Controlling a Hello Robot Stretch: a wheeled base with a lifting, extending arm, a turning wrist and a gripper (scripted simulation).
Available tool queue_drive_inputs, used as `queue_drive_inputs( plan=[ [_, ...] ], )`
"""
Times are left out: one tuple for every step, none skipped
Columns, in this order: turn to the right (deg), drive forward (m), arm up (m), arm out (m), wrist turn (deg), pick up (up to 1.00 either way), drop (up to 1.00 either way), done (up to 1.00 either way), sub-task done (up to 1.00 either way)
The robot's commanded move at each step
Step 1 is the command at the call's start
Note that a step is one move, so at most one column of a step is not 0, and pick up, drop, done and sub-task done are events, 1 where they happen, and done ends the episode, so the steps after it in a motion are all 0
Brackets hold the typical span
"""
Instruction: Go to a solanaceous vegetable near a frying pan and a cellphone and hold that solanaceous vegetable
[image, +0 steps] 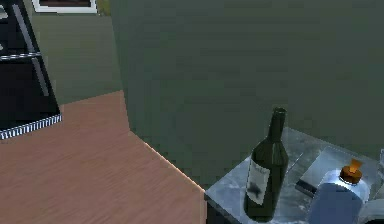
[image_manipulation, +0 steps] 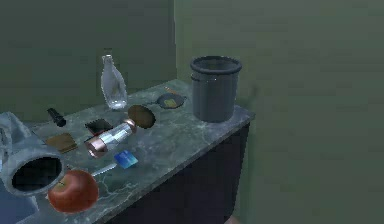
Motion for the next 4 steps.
queue_drive_inputs(
  plan=[
    [-9.0, 0.0, 0.0, 0.0, 0.0, 0.0, 0.0, 0.0, 0.0],
    [0.0, 0.0, 0.5, 0.0, 0.0, 0.0, 0.0, 0.0, 0.0],
    [0.0, 0.0, 0.38, 0.0, 0.0, 0.0, 0.0, 0.0, 0.0],
    [0.0, 0.0, 0.0, 0.38, 0.0, 0.0, 0.0, 0.0, 0.0]
  ],
)
